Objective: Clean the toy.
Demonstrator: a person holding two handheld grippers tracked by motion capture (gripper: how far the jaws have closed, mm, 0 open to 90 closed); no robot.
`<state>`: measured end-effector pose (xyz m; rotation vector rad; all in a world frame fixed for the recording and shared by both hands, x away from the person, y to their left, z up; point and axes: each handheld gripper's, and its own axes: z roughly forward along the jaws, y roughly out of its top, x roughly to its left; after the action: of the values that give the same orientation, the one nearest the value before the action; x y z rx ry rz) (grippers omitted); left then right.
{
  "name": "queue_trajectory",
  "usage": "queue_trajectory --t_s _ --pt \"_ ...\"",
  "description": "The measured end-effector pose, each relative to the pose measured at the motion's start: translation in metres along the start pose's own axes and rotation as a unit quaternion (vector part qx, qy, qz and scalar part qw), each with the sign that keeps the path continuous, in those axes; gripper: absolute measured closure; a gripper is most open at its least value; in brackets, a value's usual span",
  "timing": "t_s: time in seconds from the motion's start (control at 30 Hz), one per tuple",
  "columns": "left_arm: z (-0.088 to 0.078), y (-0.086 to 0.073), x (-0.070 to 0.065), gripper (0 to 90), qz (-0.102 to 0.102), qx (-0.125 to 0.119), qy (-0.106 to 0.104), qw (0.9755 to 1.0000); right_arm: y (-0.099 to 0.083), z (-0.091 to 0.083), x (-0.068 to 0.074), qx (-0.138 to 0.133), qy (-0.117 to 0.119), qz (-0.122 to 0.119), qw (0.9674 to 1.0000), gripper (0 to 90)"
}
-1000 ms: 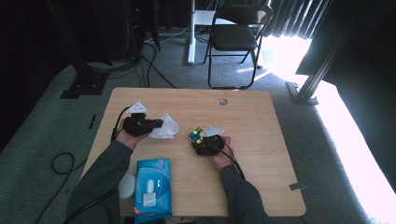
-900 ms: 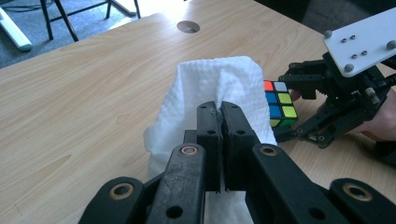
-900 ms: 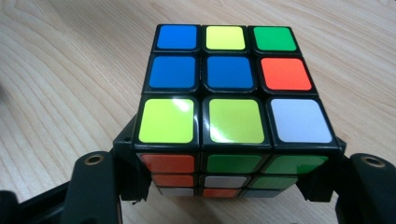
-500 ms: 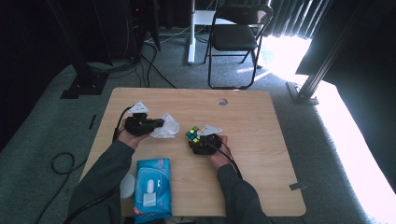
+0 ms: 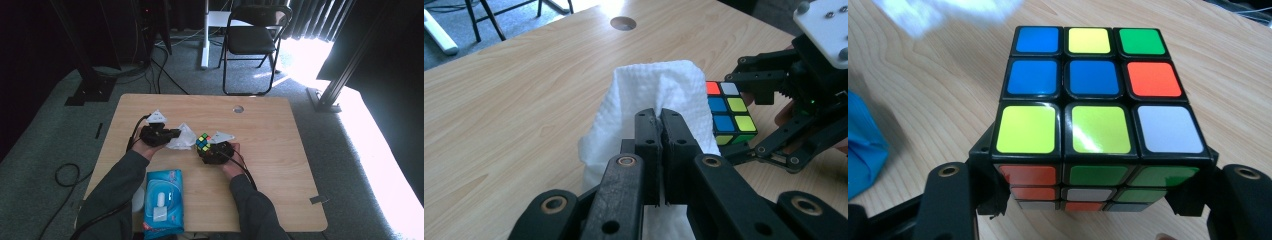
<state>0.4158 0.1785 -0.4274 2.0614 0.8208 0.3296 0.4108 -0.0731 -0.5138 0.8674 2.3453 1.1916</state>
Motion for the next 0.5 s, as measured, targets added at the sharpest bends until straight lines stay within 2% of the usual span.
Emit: queue_trajectory --t_s 0.1,0.27,0.5 --pt "0.003 0.0 -0.002 87.4 0.007 0.005 0.004 1.0 0.003 0.001 0.003 -0.001 0.003 0.002 1.0 33.8" --pt "0.009 -0.001 -0.004 87.4 0.005 0.007 0.002 1.0 0.005 0.003 0.008 -0.002 0.009 -0.007 0.9999 33.8" --pt "0.016 0.0 -0.008 87.4 0.011 0.012 0.0 0.9999 0.007 0.005 0.011 -0.004 0.012 -0.006 0.9999 33.8"
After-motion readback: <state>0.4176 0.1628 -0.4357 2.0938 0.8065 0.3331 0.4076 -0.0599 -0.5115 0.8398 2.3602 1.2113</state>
